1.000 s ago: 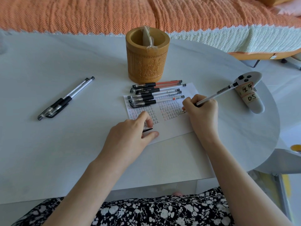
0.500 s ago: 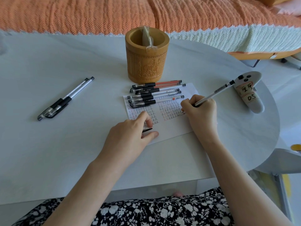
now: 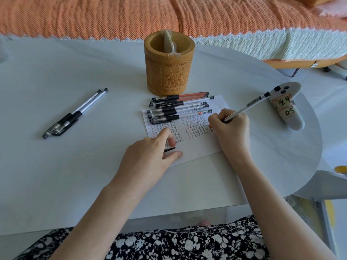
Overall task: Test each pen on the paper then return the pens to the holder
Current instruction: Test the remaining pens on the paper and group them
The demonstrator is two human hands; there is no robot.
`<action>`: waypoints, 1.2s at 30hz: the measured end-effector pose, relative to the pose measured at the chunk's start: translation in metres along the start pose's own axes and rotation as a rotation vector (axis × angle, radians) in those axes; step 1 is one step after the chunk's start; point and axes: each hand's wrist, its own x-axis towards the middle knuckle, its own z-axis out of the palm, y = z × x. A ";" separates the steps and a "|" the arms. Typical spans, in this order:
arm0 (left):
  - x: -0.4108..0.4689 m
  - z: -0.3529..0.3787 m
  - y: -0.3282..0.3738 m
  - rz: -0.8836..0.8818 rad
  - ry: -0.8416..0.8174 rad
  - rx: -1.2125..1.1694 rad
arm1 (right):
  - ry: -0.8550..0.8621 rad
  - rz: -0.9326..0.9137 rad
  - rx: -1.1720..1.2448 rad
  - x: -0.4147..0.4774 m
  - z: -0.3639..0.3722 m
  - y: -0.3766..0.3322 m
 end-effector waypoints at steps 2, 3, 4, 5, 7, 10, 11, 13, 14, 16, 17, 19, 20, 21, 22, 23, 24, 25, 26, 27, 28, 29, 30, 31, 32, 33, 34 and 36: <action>0.000 0.000 0.000 0.002 0.001 0.004 | 0.001 0.003 0.014 0.000 0.000 0.001; 0.000 0.000 0.000 0.002 0.003 0.004 | 0.002 0.001 0.026 0.001 0.000 0.002; 0.000 0.000 0.000 0.002 0.005 0.004 | 0.001 -0.001 0.034 0.001 0.000 0.002; 0.000 0.000 0.000 0.002 0.006 0.003 | -0.001 0.000 0.036 0.002 0.001 0.002; 0.000 0.000 0.000 -0.002 0.004 0.001 | -0.003 0.001 0.036 0.003 0.001 0.002; -0.001 0.000 0.000 -0.005 0.005 0.003 | 0.002 -0.002 0.054 0.003 0.000 0.002; 0.000 0.000 0.000 -0.006 0.008 0.001 | 0.002 -0.002 0.060 0.003 0.001 0.002; -0.001 -0.001 0.000 -0.010 0.008 -0.006 | 0.004 -0.003 0.071 0.003 0.001 0.001; -0.001 -0.001 0.000 -0.009 0.008 -0.009 | 0.006 -0.001 0.075 0.002 0.000 0.001; -0.001 -0.002 0.001 -0.001 0.009 -0.011 | 0.007 0.004 0.081 0.002 0.000 0.001; -0.002 -0.002 0.001 0.004 0.007 -0.009 | 0.007 0.007 0.086 0.002 0.000 0.001; -0.002 -0.004 0.002 0.010 0.001 0.000 | 0.008 0.016 0.095 0.001 0.000 0.001; -0.002 -0.004 0.003 0.016 0.002 -0.005 | 0.013 0.019 0.097 0.001 0.000 0.000; -0.003 -0.005 0.003 0.028 0.009 -0.026 | 0.024 0.023 0.110 0.002 -0.001 -0.002; -0.004 -0.006 0.003 0.048 0.021 -0.066 | 0.039 0.033 0.138 0.002 -0.003 -0.003; -0.004 -0.007 0.004 0.070 0.032 -0.139 | 0.051 0.050 0.184 0.004 -0.004 -0.005; -0.005 -0.008 0.005 0.083 0.025 -0.245 | 0.043 0.073 0.253 0.004 -0.007 -0.009; -0.006 -0.009 0.005 0.087 -0.007 -0.359 | 0.007 0.100 0.339 0.004 -0.010 -0.013; -0.006 -0.010 0.006 0.087 -0.052 -0.449 | -0.057 0.129 0.434 0.003 -0.013 -0.017; -0.007 -0.010 0.006 0.089 -0.097 -0.502 | -0.133 0.160 0.527 0.002 -0.015 -0.020; -0.007 -0.010 0.006 0.096 -0.134 -0.526 | -0.203 0.190 0.601 0.001 -0.017 -0.021; -0.007 -0.010 0.005 0.105 -0.153 -0.537 | -0.260 0.209 0.643 -0.001 -0.018 -0.022; -0.007 -0.009 0.005 0.112 -0.156 -0.548 | -0.301 0.214 0.655 -0.002 -0.018 -0.023; -0.007 -0.009 0.005 0.116 -0.142 -0.565 | -0.333 0.213 0.654 -0.004 -0.018 -0.023; -0.006 -0.009 0.004 0.118 -0.118 -0.589 | -0.363 0.212 0.654 -0.005 -0.019 -0.024; -0.005 -0.010 0.004 0.119 -0.085 -0.620 | -0.395 0.213 0.660 -0.007 -0.019 -0.025; -0.005 -0.011 0.003 0.117 -0.047 -0.657 | -0.427 0.220 0.670 -0.008 -0.020 -0.027; -0.003 -0.012 0.001 0.112 0.020 -0.716 | -0.477 0.245 0.682 -0.009 -0.022 -0.030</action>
